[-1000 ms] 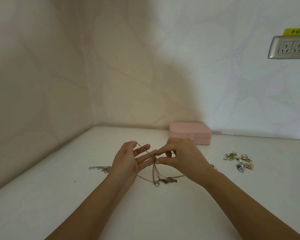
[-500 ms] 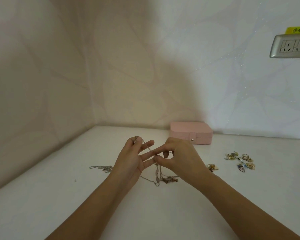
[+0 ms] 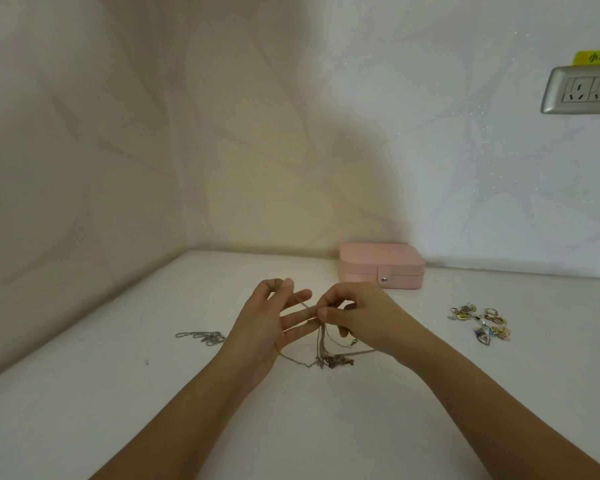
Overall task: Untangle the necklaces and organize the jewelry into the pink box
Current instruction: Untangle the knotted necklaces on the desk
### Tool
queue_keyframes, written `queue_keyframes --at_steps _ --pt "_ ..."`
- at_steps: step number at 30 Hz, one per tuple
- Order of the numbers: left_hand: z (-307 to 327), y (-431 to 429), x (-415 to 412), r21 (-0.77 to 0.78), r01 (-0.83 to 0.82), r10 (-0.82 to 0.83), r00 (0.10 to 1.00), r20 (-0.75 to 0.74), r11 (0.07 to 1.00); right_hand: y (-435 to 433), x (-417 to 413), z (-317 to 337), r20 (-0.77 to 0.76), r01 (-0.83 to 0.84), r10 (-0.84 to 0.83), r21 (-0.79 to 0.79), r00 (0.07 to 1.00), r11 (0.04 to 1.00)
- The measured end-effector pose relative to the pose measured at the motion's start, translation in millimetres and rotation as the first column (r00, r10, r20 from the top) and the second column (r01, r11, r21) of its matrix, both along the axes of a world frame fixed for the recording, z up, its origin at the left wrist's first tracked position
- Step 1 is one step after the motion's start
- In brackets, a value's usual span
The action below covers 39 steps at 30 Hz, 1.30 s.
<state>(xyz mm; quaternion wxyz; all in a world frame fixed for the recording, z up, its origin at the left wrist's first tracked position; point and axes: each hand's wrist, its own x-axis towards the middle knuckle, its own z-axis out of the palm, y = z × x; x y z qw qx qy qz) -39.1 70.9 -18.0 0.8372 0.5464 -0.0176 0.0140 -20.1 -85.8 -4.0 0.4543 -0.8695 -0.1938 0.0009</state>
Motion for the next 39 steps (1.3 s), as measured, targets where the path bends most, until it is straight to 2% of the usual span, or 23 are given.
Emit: queue_keyframes --at_steps 4,9,12,15,20,23,27,34,39 --pt "-0.8 5.3 1.1 0.086 0.081 -0.082 0.997 0.005 0.993 -3.3 -3.5 4.8 -0.118 -0.073 0.098 0.195 0.988 0.978" --pt "0.1 6.3 1.4 0.166 0.106 -0.111 0.994 0.021 0.980 -5.4 -2.2 7.5 -0.227 -0.089 0.164 0.307 0.960 0.948" --pt "-2.0 7.6 2.2 0.306 0.057 -0.076 0.996 0.050 0.950 -7.5 -2.4 7.9 -0.223 -0.126 0.194 0.287 0.955 0.950" --pt "-2.4 6.0 1.6 0.445 0.021 -0.078 0.991 0.110 0.895 -10.0 -2.0 9.4 -0.212 -0.103 0.154 0.235 0.965 0.966" --pt "-1.2 8.0 -0.1 0.543 0.028 -0.102 0.989 0.106 0.839 -7.1 -1.5 6.1 -0.201 -0.035 0.020 -0.068 0.979 0.997" --pt "1.8 12.5 -1.3 0.554 0.081 -0.149 0.986 0.079 0.829 -5.7 -2.1 5.1 -0.183 -0.041 0.024 -0.092 0.983 0.995" --pt "7.0 13.8 -2.8 0.526 0.034 -0.098 0.991 0.094 0.850 -6.0 -3.6 9.3 -0.114 -0.016 0.023 0.065 0.993 0.998" --pt "8.0 11.7 -6.1 0.513 -0.024 -0.024 0.996 0.087 0.858 -3.9 -3.9 7.0 -0.130 -0.032 0.068 0.262 0.989 0.965" --pt "7.6 12.6 -3.4 0.564 -0.010 -0.036 0.997 0.070 0.825 -3.2 -5.4 9.2 -0.083 -0.037 0.059 0.246 0.995 0.969"
